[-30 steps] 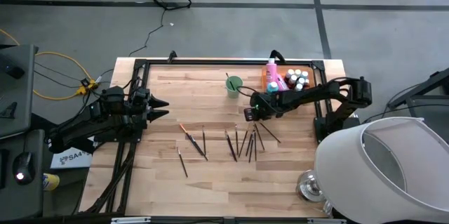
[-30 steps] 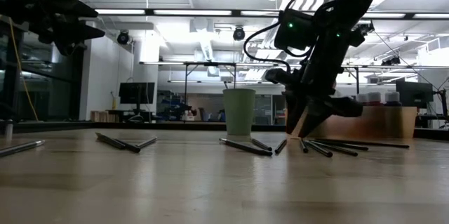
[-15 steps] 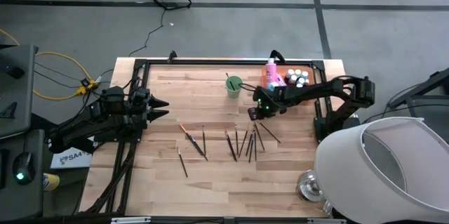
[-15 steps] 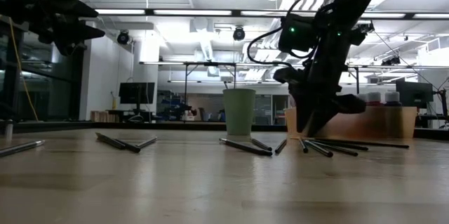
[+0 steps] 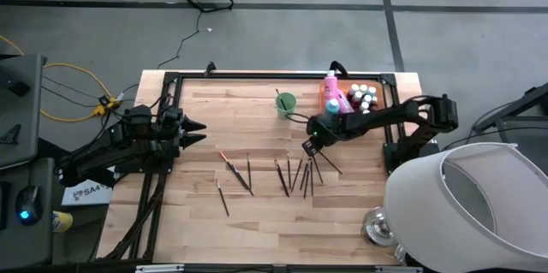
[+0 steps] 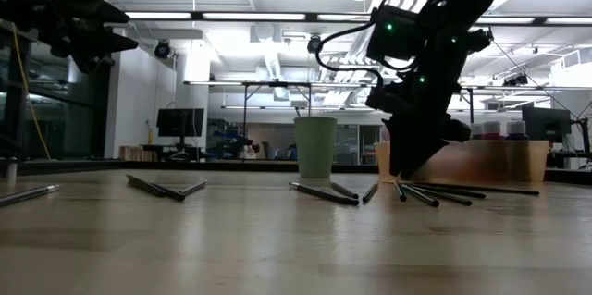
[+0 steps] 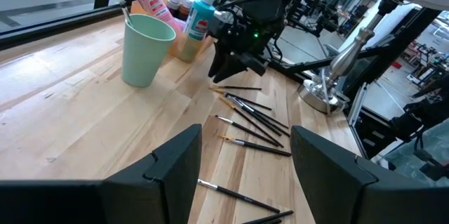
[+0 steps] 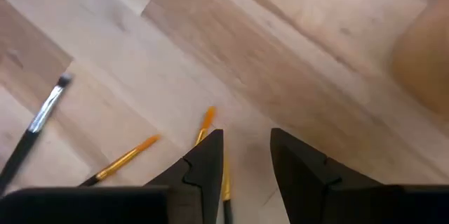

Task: Pick & Place Paint Supplies
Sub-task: Put the gold paintbrush into the green cup

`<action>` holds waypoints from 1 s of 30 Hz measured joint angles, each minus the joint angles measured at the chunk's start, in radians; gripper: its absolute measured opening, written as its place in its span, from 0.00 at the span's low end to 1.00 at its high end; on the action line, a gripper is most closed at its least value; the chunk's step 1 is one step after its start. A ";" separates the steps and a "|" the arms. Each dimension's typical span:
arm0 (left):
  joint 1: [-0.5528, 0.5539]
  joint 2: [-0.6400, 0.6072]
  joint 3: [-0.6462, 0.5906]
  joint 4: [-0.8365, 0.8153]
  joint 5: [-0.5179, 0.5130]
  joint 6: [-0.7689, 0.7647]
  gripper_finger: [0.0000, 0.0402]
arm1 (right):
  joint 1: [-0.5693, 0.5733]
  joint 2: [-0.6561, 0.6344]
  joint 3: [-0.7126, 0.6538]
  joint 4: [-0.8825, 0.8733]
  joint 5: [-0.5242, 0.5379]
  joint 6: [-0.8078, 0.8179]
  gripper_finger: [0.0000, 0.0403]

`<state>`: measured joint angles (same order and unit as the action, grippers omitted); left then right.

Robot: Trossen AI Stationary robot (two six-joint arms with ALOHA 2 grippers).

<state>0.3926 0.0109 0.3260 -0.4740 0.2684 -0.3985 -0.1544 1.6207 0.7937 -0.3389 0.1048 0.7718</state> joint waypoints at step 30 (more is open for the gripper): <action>0.000 0.000 0.000 0.000 0.000 0.000 0.53 | 0.064 0.004 0.000 0.014 0.097 -0.007 0.27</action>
<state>0.3927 0.0109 0.3260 -0.4740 0.2684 -0.3985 -0.0901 1.6245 0.7937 -0.3248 0.2020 0.7647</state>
